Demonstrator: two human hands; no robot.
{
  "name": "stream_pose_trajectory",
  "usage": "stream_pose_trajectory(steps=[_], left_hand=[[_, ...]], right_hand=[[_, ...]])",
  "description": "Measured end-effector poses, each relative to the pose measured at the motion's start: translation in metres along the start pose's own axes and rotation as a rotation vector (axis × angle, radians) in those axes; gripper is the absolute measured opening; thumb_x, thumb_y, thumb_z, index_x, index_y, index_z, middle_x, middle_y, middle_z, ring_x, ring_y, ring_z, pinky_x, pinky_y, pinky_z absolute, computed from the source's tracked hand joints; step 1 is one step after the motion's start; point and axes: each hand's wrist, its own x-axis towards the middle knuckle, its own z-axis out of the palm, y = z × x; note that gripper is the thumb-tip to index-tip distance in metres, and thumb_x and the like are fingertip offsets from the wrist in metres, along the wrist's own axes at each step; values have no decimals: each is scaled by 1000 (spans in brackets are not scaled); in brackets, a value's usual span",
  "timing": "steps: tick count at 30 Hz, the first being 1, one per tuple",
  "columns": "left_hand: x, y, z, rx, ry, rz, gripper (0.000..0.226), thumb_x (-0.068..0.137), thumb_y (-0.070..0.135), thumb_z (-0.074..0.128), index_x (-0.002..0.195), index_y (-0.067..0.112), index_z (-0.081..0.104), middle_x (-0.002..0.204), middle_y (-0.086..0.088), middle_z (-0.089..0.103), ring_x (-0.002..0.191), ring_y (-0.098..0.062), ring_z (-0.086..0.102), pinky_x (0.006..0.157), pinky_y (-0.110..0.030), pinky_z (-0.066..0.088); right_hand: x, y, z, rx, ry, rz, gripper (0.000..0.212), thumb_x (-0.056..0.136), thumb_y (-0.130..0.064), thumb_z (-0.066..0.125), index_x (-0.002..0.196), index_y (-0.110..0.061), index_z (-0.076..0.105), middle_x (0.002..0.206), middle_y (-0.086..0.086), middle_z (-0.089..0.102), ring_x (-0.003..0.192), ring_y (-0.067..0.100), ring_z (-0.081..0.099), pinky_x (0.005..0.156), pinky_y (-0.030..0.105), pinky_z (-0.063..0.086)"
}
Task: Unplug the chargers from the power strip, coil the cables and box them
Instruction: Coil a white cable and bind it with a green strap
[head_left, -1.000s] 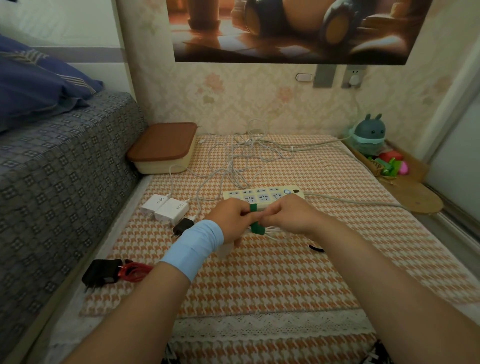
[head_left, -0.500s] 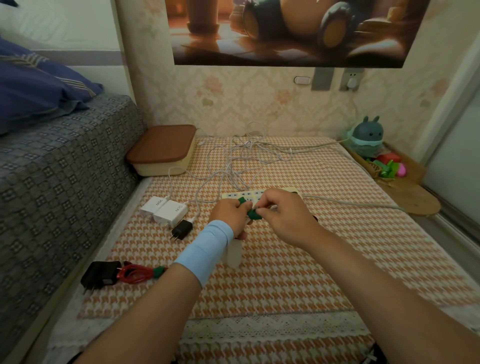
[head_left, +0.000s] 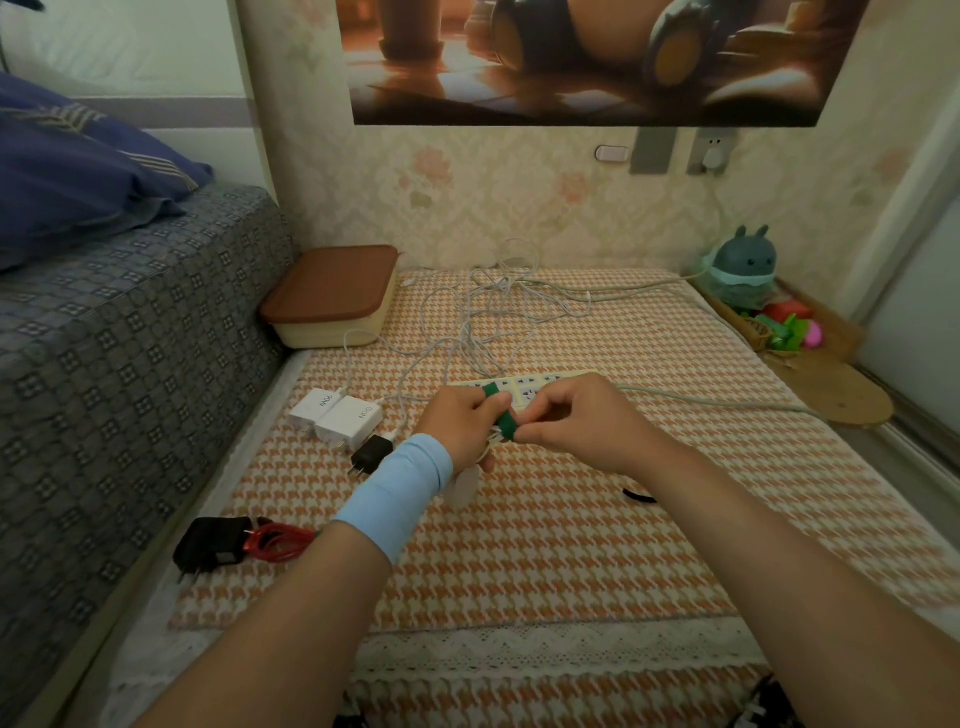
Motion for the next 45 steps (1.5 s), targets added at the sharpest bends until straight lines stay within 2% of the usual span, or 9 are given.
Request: stream_pose_trajectory(steps=[7,10,16,22,29,33,36,41,45], left_hand=[[-3,1,-9,143,-218,196,43,89,25,69,84,-17,66,69,-25,67,52,-11,68,55,-28,56],[1,-4,-15,147,-243,211,36,82,29,76,84,-7,74,75,-24,71,64,-23,70,69,-40,57],[0,-4,-24,45,-288,111,22,81,24,77,66,9,74,63,-10,71,51,-8,61,50,-13,43],[5,-11,-28,-114,-339,-15,22,80,25,78,65,12,69,66,-9,62,58,-17,50,53,-22,42],[4,-14,-30,-141,-457,-54,56,52,53,87,89,12,78,98,-8,75,100,-27,67,97,-41,51],[6,-11,-33,-44,-338,-23,28,66,40,85,85,21,80,89,3,77,94,-17,69,87,-28,54],[5,-8,-28,110,-211,-4,25,70,28,87,92,21,77,78,8,74,75,-6,68,61,-12,51],[7,-6,-19,182,-189,40,44,62,24,91,95,23,62,79,-6,73,75,-21,70,71,-37,59],[5,-1,-13,266,-121,110,40,60,27,92,83,25,60,74,-2,71,73,-20,69,73,-34,57]], right_hand=[[-8,0,-12,-362,-194,52,17,84,-38,80,90,-23,79,84,-1,75,79,20,68,78,46,58],[-9,-5,-9,-427,-197,-39,19,81,-34,84,93,-21,77,90,-5,74,84,13,67,81,41,57],[-9,-13,1,-586,-125,-327,14,87,-30,79,93,-18,74,85,-10,61,86,9,52,78,26,44],[-8,-7,6,-582,41,-576,21,74,-8,85,76,-11,64,75,-7,57,80,14,47,67,29,40],[-6,1,10,-623,217,-771,26,74,0,82,71,-5,57,75,3,58,78,25,54,59,37,45],[-3,-6,15,-605,177,-605,19,80,-6,78,80,-10,59,85,-1,59,86,21,52,69,40,50],[-4,-8,14,-502,-32,-281,27,90,-19,71,113,-25,57,105,-11,59,100,9,55,86,35,52],[-10,-6,8,-486,-100,-190,22,93,-22,71,114,-25,73,110,-10,72,101,3,63,93,26,52],[-6,-7,5,-543,-116,-160,22,93,-25,71,115,-24,78,108,-7,75,99,11,65,91,33,52]])
